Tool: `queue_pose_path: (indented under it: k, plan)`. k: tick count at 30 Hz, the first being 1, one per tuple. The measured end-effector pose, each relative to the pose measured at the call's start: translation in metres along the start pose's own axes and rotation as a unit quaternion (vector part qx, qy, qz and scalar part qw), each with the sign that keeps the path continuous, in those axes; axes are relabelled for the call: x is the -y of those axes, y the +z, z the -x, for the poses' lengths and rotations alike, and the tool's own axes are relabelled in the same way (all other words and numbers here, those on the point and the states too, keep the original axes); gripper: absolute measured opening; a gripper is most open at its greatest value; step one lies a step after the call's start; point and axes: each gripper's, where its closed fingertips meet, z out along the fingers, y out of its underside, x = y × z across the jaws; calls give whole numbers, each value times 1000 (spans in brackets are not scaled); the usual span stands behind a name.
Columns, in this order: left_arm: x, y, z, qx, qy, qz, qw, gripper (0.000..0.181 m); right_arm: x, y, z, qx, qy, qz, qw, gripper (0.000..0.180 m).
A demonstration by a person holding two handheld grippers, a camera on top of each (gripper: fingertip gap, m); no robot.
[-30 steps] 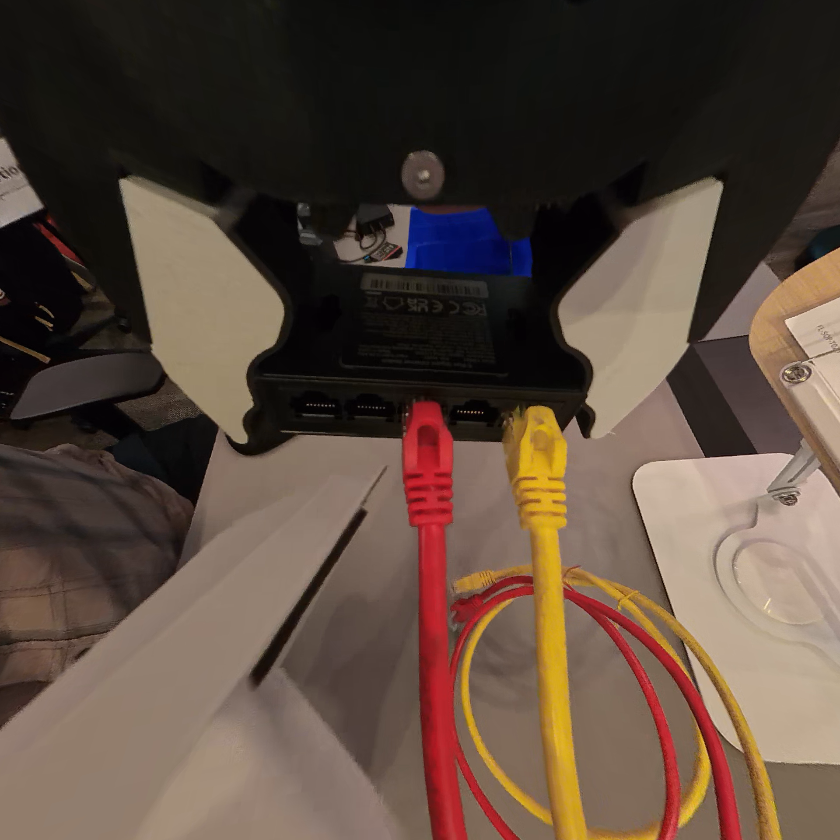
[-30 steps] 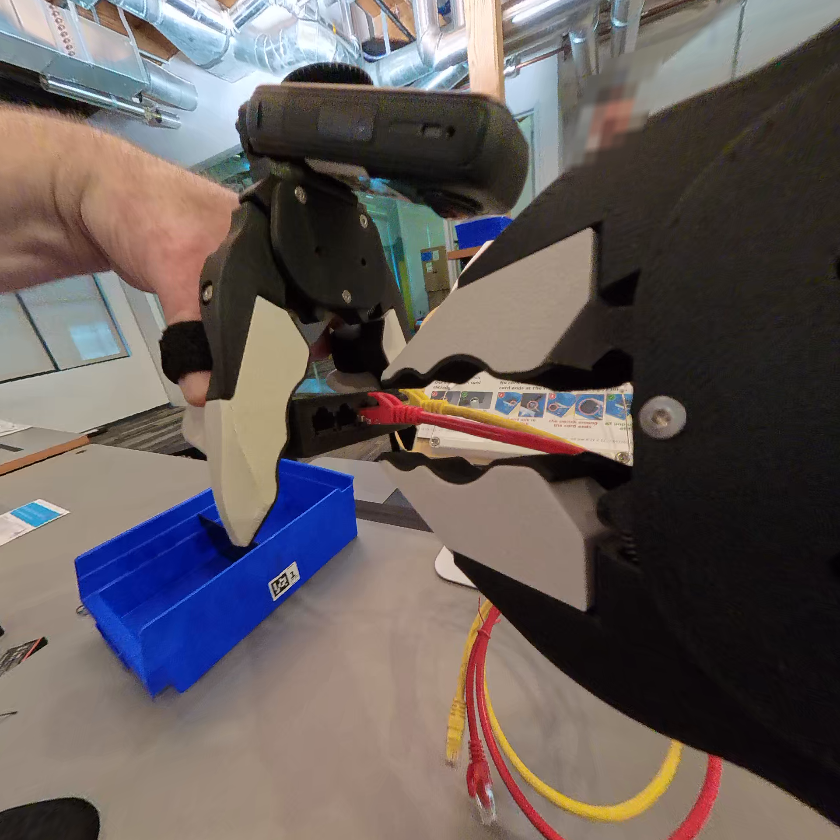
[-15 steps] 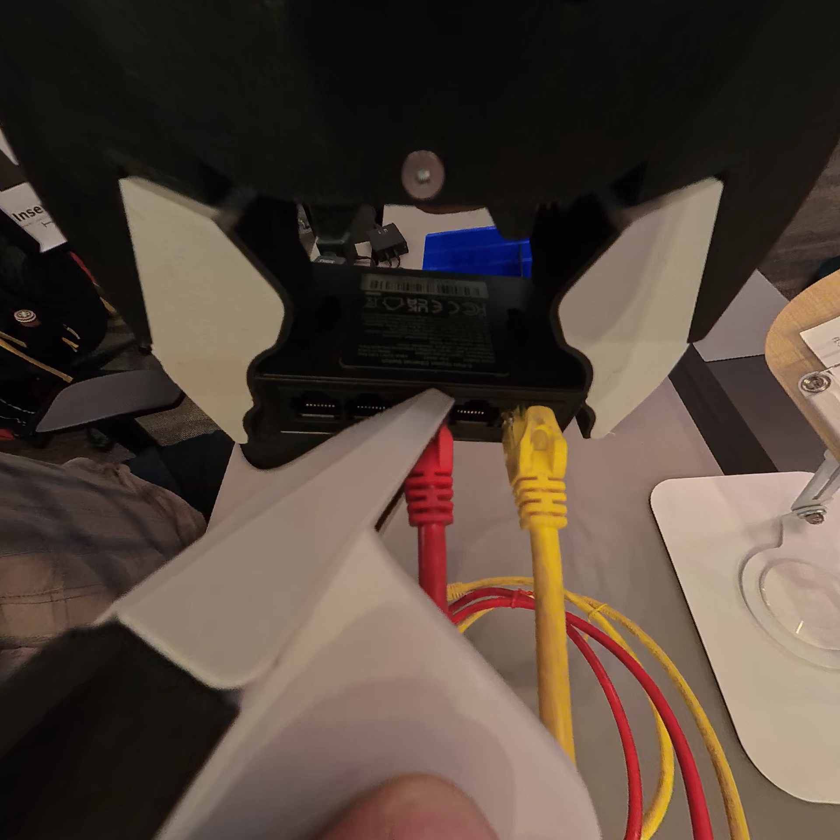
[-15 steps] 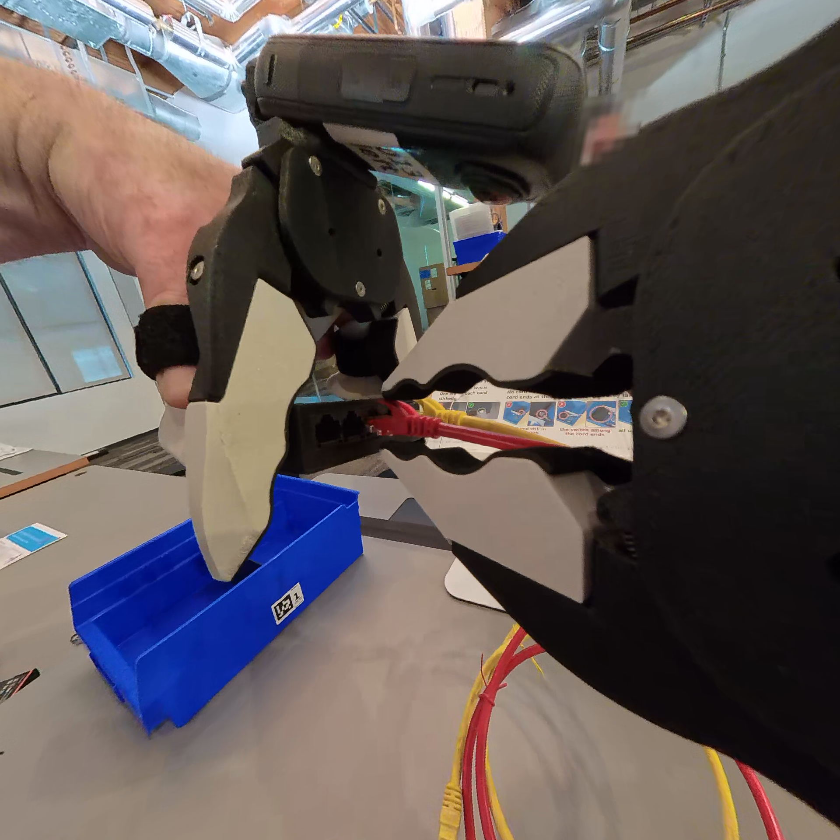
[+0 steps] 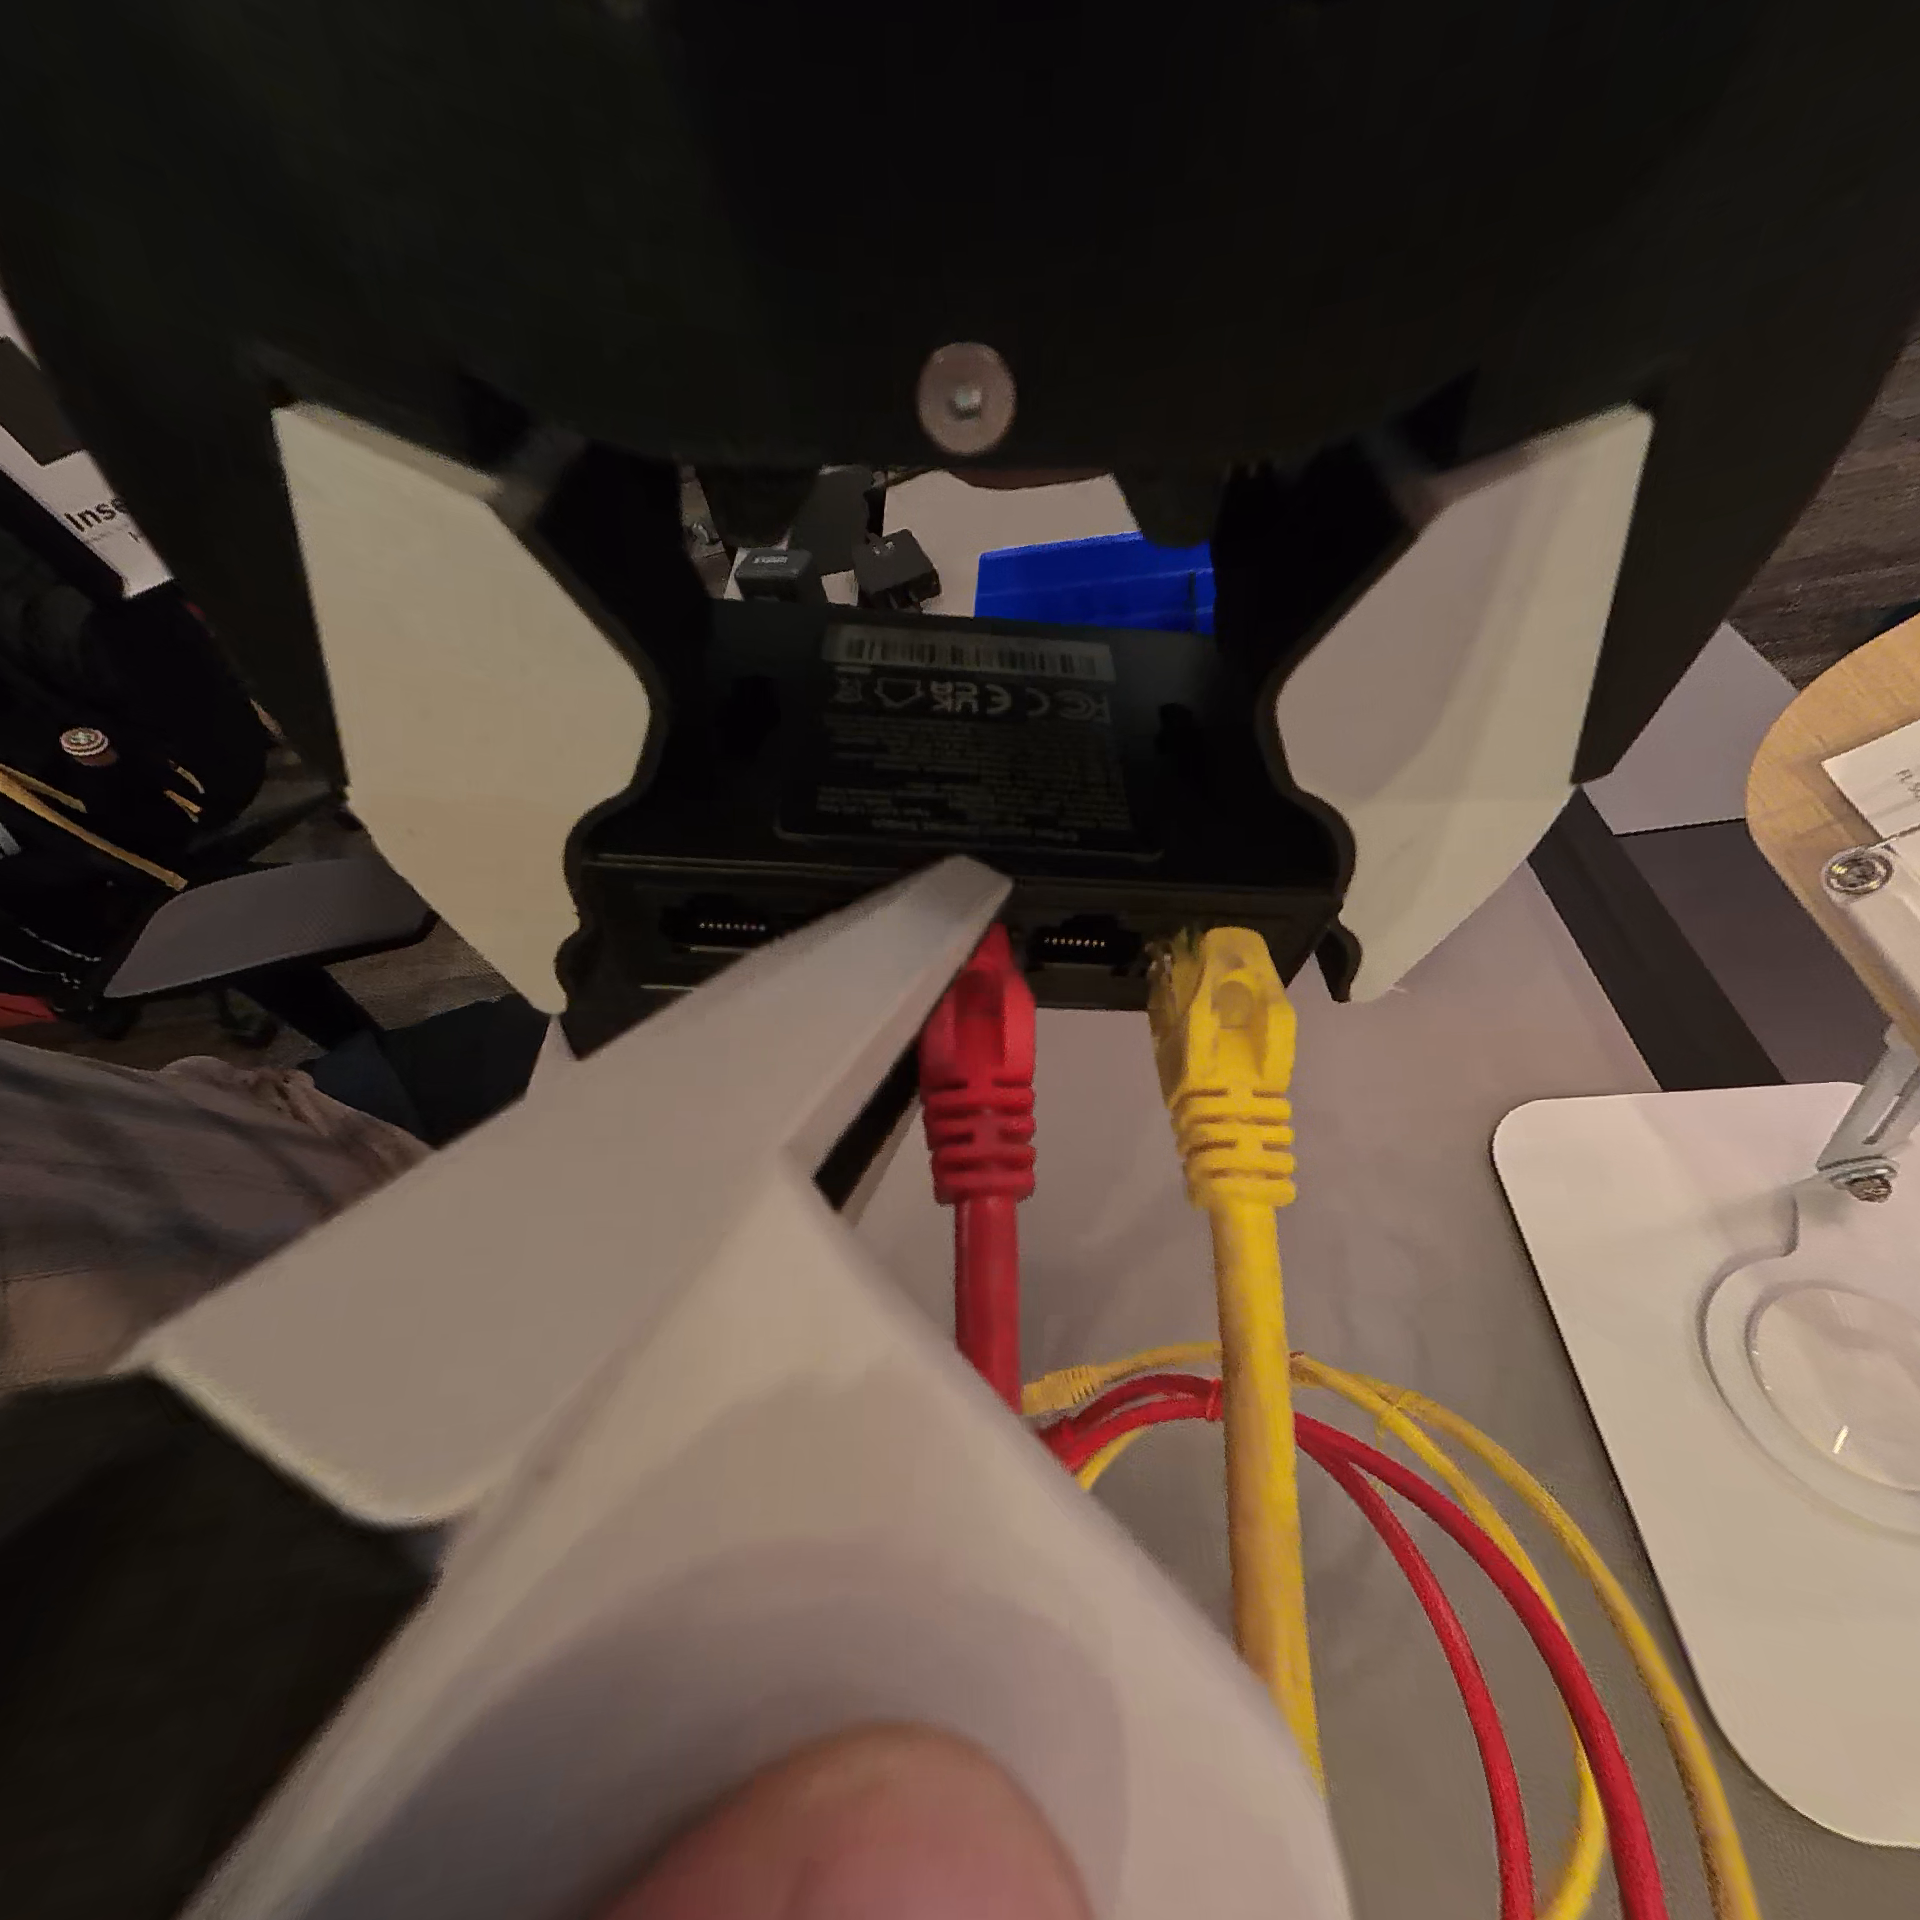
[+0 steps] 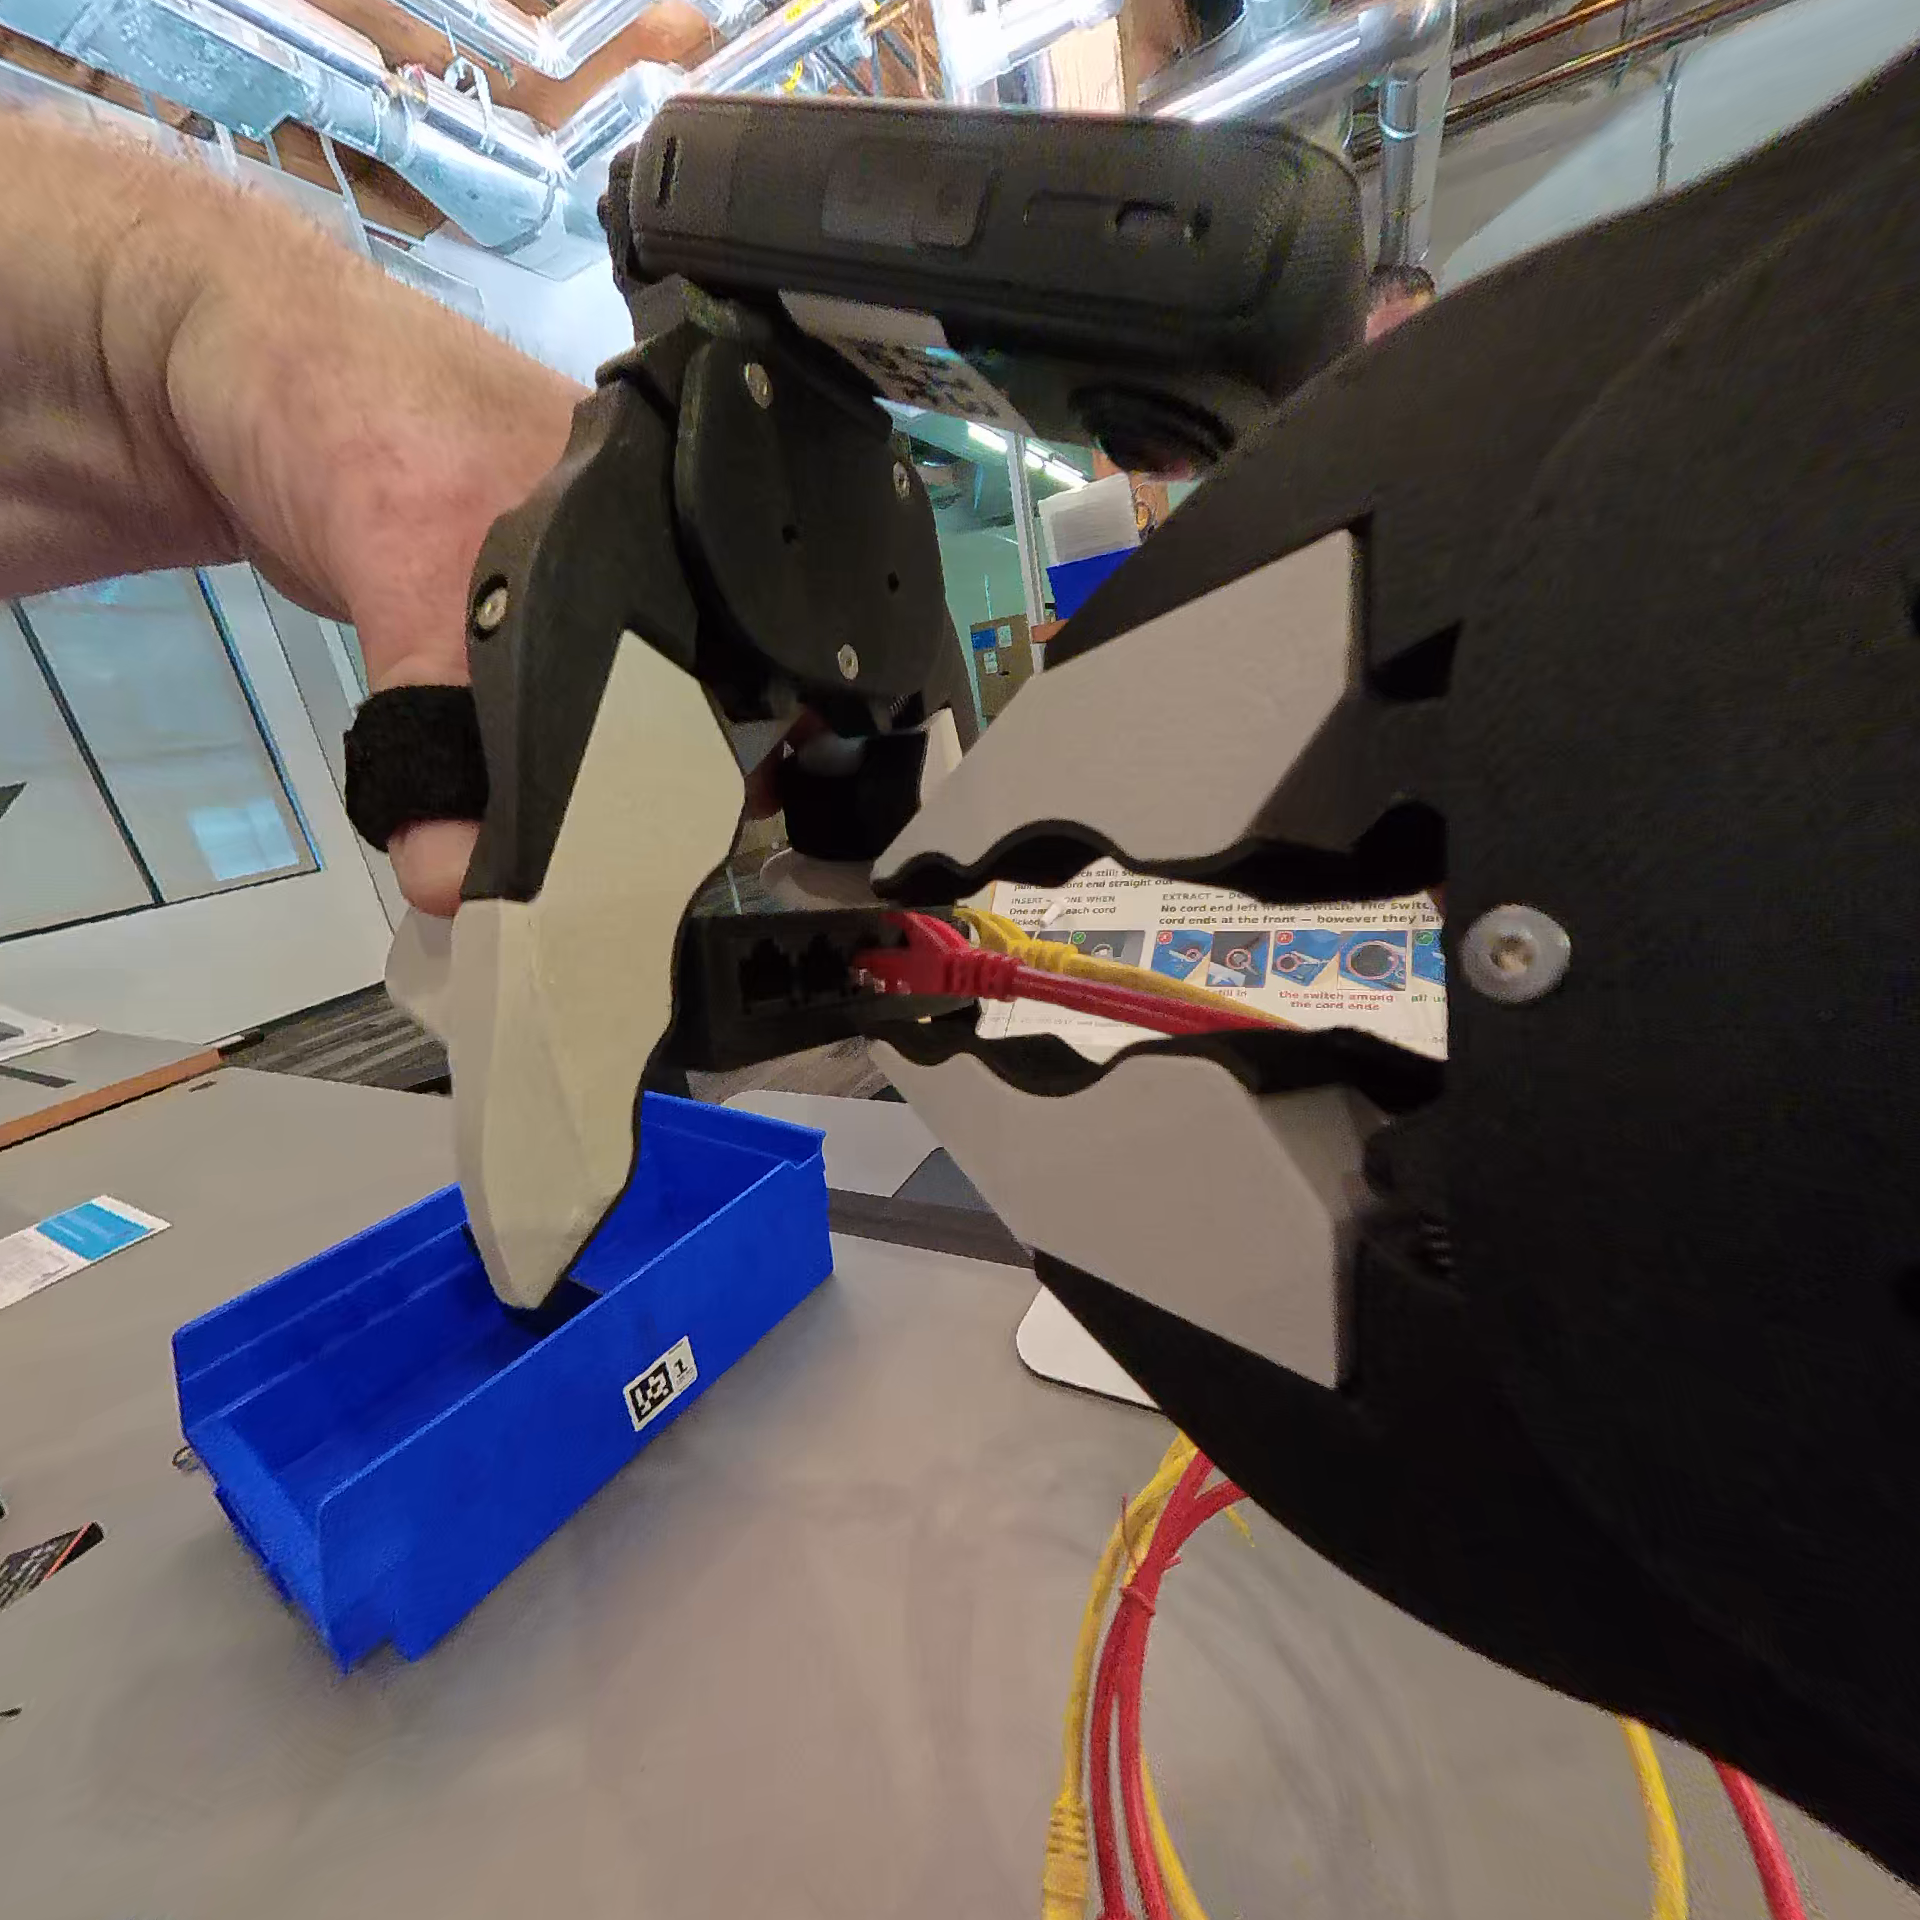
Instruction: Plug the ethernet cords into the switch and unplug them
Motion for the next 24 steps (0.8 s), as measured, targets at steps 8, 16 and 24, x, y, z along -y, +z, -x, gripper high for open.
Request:
queue_pose_path:
  k: [8,16,24]
  plan:
    - [3,-3,0,4,4,-7,1000,126,-1,-6,-4,-2,4,0,1000,15]
    - [2,-1,2,7,2,-2,1000,126,-1,-6,-2,4,5,-1,1000,14]
    - [4,-2,3,8,1,3,1000,126,-3,-6,-3,4,6,1,1000,13]
